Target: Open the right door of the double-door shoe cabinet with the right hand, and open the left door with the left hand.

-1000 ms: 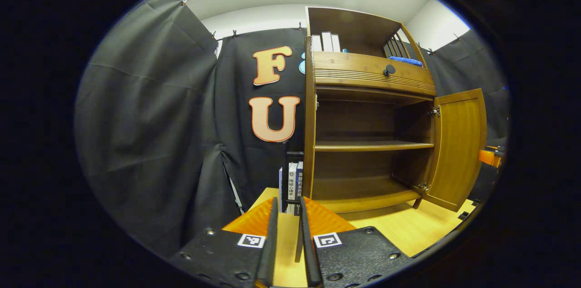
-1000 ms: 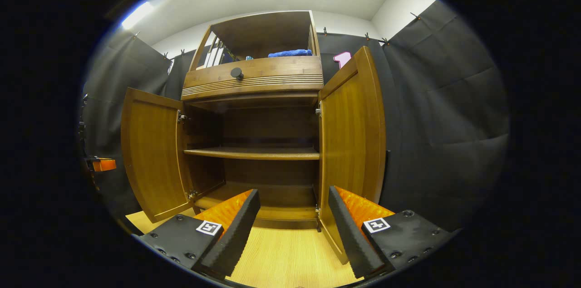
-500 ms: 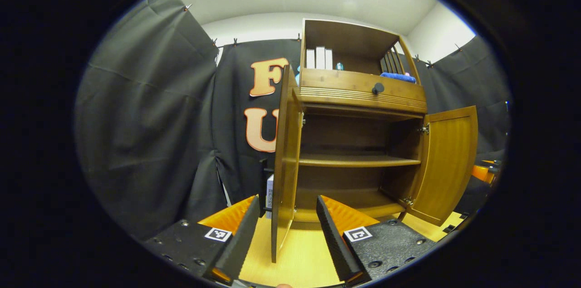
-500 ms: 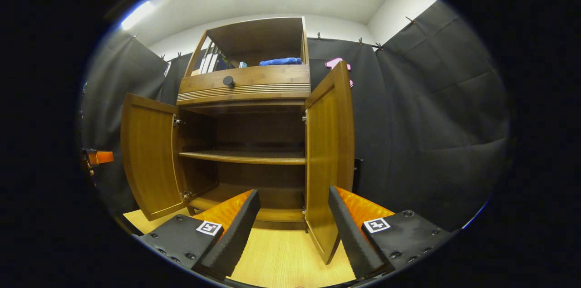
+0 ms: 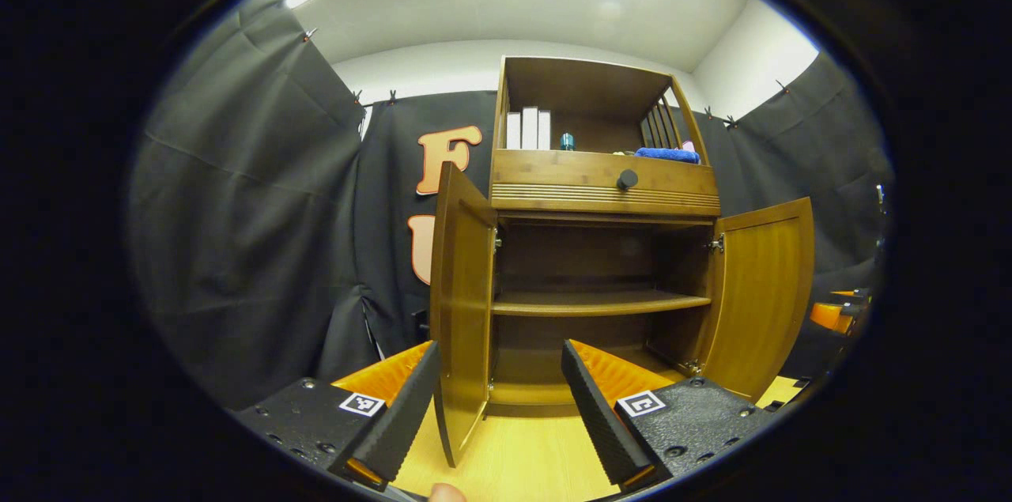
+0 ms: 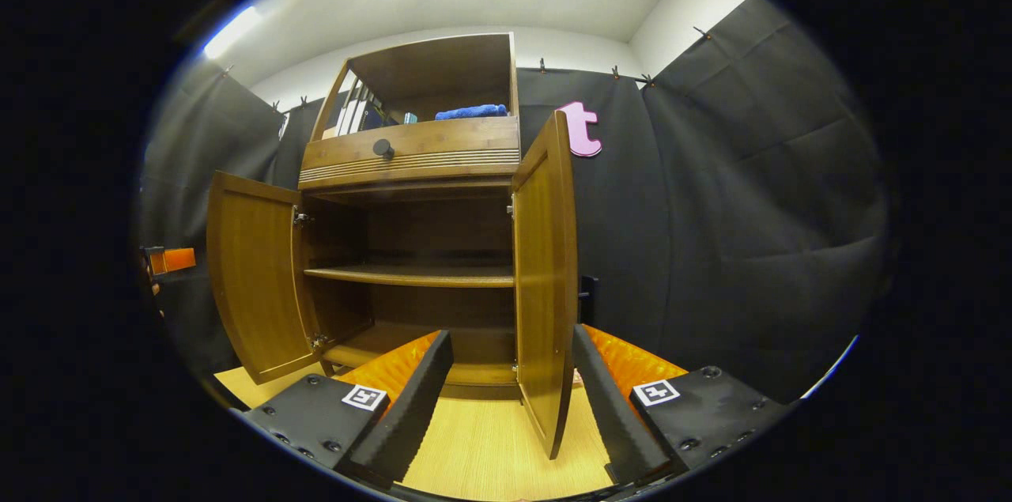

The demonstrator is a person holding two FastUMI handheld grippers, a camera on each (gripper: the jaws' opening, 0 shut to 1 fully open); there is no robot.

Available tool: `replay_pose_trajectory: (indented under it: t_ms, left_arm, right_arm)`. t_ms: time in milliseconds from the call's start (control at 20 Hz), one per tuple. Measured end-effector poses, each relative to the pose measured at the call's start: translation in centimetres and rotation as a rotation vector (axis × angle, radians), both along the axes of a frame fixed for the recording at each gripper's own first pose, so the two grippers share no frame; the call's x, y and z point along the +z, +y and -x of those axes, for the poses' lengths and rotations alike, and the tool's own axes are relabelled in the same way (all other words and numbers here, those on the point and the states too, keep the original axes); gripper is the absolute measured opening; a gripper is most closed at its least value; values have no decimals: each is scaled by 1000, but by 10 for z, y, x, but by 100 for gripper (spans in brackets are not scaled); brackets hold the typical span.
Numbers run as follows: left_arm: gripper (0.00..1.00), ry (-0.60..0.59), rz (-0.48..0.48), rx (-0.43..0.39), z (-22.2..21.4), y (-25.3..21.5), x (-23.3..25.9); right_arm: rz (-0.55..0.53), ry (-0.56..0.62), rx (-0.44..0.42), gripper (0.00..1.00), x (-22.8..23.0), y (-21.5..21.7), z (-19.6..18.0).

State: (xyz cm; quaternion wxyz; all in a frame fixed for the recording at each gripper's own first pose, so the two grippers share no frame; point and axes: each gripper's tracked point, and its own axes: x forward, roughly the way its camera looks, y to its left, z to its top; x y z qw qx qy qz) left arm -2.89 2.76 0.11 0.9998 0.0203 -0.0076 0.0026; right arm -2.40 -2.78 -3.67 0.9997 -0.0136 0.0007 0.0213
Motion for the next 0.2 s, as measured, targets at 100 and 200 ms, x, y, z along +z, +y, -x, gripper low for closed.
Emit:
replay_pose_trajectory:
  t_ms: [100,200]
  left_arm:
    - [88,-16,5,-10,0,-5,4]
    - [88,-30,11,-11,0,-8,7]
  right_arm:
    - [1,-2,-4,100,0,-4,3]
    - [2,-4,-5,100,0,-7,4]
